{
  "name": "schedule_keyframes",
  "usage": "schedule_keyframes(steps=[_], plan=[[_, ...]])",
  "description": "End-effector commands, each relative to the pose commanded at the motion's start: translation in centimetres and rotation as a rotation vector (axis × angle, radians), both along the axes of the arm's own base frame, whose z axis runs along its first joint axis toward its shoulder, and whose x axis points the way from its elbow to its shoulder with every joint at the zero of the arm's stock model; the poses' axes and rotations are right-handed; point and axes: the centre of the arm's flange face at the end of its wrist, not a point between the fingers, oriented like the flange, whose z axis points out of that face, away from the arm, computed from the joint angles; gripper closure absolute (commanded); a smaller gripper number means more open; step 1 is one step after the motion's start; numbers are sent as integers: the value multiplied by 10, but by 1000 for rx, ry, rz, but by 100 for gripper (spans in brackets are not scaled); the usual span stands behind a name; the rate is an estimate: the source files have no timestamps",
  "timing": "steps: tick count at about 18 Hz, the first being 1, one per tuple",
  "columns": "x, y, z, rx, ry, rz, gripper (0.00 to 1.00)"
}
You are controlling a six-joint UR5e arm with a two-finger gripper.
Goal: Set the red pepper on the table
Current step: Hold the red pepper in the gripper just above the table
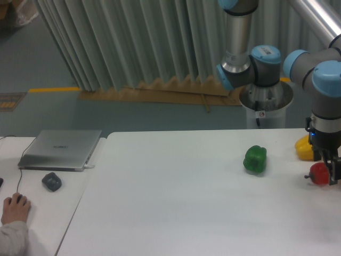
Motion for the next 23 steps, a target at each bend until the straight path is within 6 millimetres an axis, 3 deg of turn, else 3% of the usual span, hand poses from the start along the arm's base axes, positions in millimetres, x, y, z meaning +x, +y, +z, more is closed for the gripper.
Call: schedule_keyframes(steps=[5, 8, 23], plan=[[-2, -3, -8, -4, -8, 6, 0], [-10, -20, -21, 17, 5, 40, 0], [-15, -23, -18, 3, 11, 51, 0]])
